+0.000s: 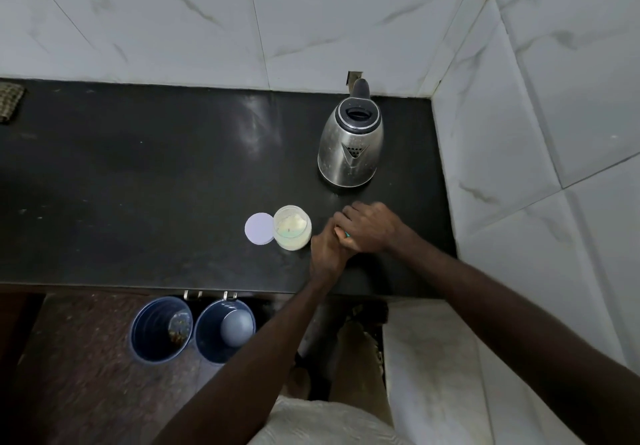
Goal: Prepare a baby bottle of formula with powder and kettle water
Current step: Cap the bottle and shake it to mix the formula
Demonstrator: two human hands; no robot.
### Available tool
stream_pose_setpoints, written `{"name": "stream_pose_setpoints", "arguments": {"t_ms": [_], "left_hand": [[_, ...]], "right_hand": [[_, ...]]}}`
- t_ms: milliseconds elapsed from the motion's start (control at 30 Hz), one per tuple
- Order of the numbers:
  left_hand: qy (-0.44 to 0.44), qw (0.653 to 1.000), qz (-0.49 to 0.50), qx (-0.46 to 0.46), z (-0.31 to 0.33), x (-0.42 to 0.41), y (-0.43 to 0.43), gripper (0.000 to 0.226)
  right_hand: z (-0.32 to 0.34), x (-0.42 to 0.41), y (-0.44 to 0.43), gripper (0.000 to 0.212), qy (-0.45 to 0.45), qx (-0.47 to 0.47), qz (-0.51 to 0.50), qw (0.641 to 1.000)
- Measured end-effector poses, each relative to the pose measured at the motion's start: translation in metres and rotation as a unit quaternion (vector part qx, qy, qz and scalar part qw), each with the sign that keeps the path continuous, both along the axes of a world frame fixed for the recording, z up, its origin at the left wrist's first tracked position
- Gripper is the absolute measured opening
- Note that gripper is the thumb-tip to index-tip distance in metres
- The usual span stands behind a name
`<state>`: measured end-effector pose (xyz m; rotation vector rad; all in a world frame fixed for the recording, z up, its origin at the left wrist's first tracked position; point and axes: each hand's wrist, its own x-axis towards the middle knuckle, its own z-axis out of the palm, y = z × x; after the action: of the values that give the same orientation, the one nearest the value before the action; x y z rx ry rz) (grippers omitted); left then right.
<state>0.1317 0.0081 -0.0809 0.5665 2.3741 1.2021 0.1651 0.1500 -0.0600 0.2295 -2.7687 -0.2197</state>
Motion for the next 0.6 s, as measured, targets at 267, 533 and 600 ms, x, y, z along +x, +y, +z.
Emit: {"name": "stream_pose_setpoints", "arguments": {"t_ms": [267,533,600], "left_hand": [[-0.052,0.999,0.004,-0.001,0.009,0.005,-0.004,0.039],[-0.077,0.994,0.077,0.03,0.013,0.014,-0.001,0.034],[-0.057,0.996,0.068,0.022,0.008,0.012,0.0,0.034]], "right_hand": [[-0.008,0.0,-0.019,0.012,-0.002,-0.099,-0.152,0.983],[0.032,-0.011,-0.062,0.026,-0.122,-0.306,-0.513,0.792],[0.039,-0.001,-0.046,0.05,-0.176,-0.378,-0.488,0.767]]}}
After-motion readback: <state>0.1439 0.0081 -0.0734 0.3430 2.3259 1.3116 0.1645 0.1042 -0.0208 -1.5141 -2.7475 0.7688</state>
